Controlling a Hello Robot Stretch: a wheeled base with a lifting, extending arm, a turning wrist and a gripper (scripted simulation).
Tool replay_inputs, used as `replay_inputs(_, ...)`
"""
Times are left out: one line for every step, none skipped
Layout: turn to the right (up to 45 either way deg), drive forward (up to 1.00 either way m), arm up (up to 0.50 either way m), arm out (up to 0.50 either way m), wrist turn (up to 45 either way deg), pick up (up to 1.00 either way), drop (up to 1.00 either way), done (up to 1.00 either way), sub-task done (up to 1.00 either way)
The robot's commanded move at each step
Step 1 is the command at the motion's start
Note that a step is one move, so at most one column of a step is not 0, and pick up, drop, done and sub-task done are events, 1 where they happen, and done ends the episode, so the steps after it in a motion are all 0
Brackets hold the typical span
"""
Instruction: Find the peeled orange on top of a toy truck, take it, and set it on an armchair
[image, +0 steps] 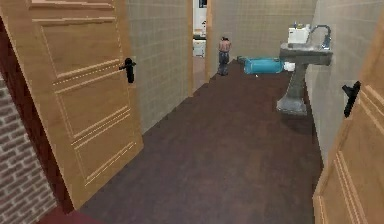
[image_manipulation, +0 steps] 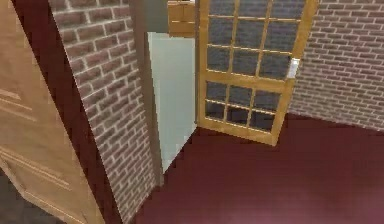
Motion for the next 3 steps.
replay_inputs(6.0, 0.0, 0.0, 0.0, 0.0, 0.0, 0.0, 0.0, 0.0)
replay_inputs(0.0, 1.0, 0.0, 0.0, 0.0, 0.0, 0.0, 0.0, 0.0)
replay_inputs(0.0, 1.0, 0.0, 0.0, 0.0, 0.0, 0.0, 0.0, 0.0)
